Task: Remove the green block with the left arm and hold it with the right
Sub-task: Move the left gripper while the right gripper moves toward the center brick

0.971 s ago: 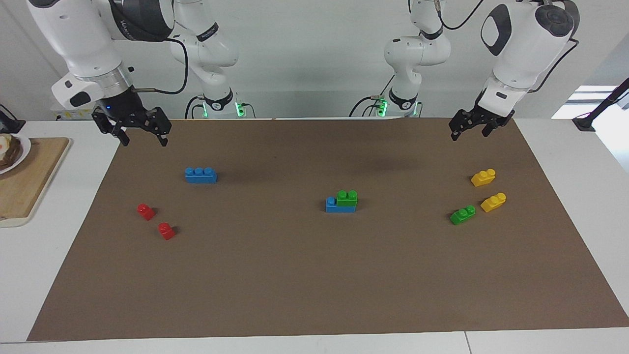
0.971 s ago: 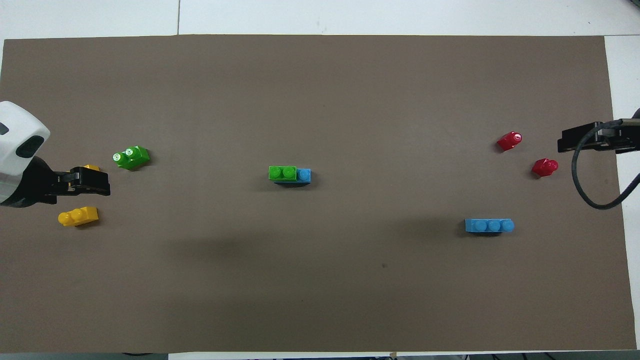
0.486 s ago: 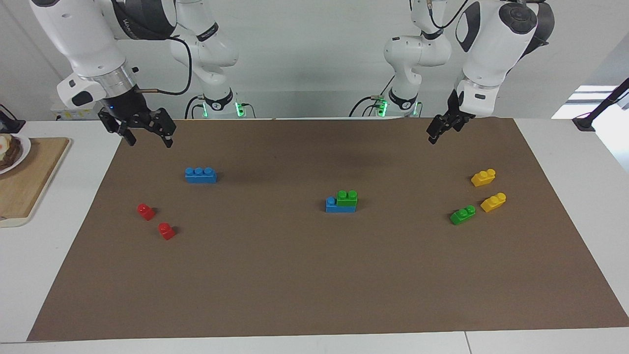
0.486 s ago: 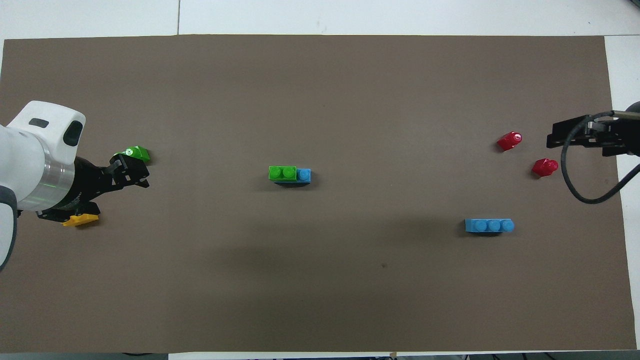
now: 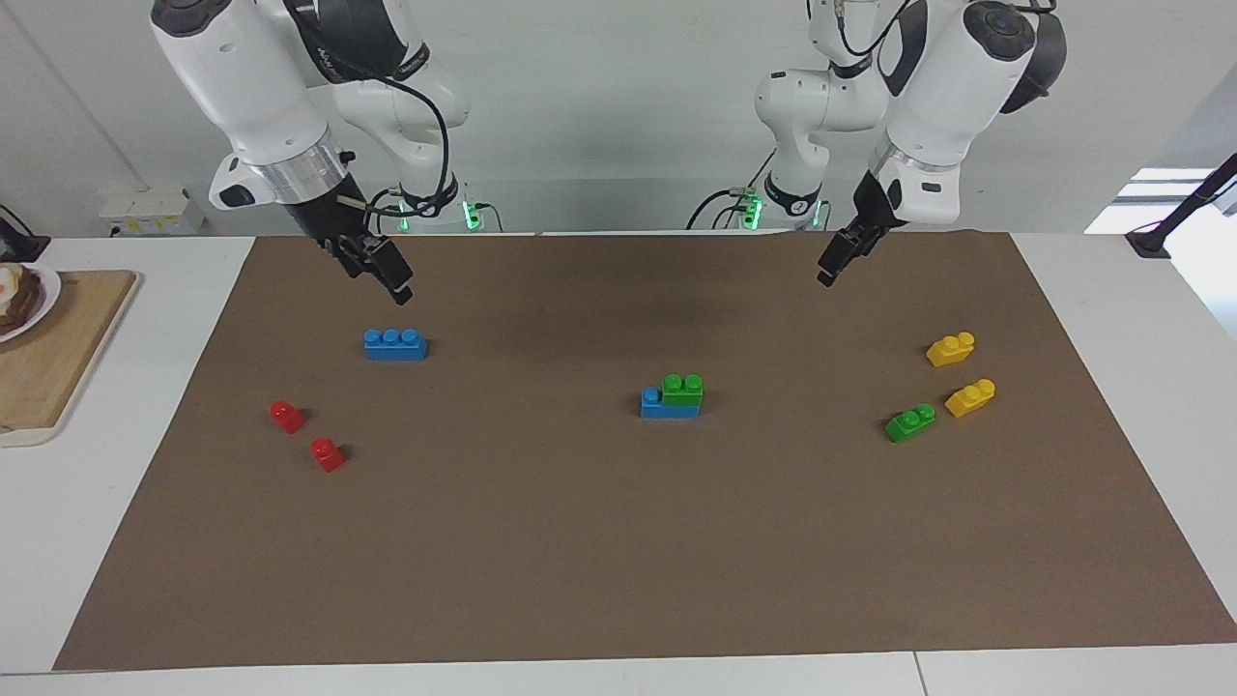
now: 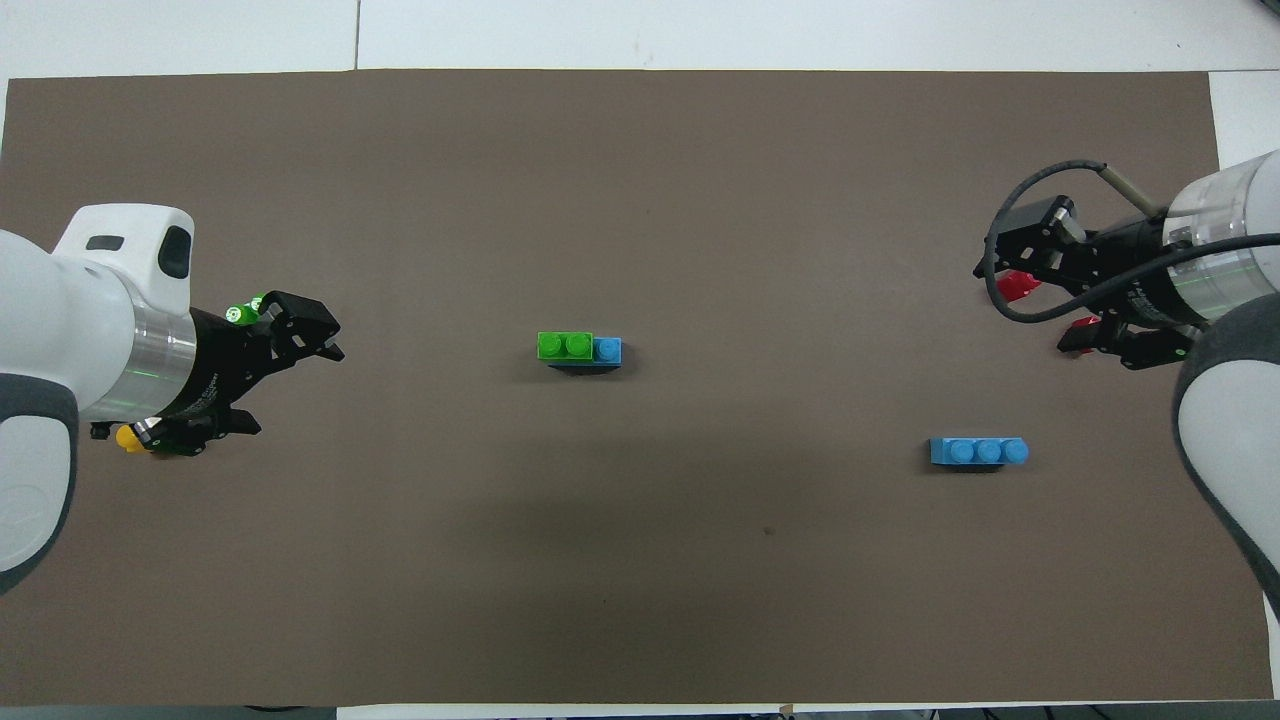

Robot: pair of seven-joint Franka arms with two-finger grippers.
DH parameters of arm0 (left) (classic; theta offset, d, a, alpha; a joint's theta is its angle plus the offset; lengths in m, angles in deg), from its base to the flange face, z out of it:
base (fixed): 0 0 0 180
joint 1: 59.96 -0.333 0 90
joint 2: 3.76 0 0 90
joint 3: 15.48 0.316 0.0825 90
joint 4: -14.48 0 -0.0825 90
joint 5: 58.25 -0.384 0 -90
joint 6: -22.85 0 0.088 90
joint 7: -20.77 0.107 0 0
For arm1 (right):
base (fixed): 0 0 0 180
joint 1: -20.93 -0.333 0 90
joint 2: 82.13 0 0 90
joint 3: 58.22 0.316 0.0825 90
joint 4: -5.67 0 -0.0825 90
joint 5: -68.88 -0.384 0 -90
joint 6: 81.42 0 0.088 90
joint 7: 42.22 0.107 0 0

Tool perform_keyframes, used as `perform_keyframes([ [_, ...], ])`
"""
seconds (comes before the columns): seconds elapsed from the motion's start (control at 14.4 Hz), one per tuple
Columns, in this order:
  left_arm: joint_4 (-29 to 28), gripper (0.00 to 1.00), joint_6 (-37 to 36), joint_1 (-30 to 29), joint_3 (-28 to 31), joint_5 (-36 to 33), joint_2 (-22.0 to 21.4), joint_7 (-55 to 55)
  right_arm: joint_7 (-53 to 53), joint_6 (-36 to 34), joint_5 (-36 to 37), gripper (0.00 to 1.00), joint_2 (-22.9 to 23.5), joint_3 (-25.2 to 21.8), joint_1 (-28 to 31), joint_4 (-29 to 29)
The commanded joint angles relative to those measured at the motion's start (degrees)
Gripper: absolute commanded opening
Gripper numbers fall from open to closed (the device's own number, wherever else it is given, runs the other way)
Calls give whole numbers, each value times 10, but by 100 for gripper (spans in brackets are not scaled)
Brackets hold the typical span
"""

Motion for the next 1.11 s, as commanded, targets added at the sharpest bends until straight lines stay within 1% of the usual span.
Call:
perform_keyframes([
  [0.0,-19,100,26,12,5,6,-15,-51,130,27,-53,99,-1,2,-23,-20],
  [0.07,-21,100,38,13,5,7,-12,-115,172,29,-69,99,6,2,-28,-21],
  [0.14,-26,100,67,13,4,7,-9,-184,193,36,-81,99,13,2,-29,-21],
  [0.21,-37,100,87,15,4,7,-9,-224,201,50,-101,99,23,2,-29,-21],
  [0.28,-44,100,99,21,4,12,-8,-247,211,67,-128,99,38,1,-29,-18],
  [0.35,-45,100,103,31,4,16,-2,-271,215,76,-140,99,48,1,-29,-18],
  [0.49,-42,100,110,42,4,18,18,-338,226,79,-160,99,68,2,-29,-14],
  [0.62,-35,100,110,57,4,18,38,-364,246,80,-190,99,81,2,-30,-13],
  [0.69,-29,100,110,64,4,18,48,-386,262,86,-194,99,89,2,-33,-13],
  [0.83,-4,100,116,73,4,16,78,-450,302,89,-196,99,105,2,-58,-19],
  [1.04,23,100,117,94,4,13,112,-491,347,117,-213,99,130,2,-73,-18],
])
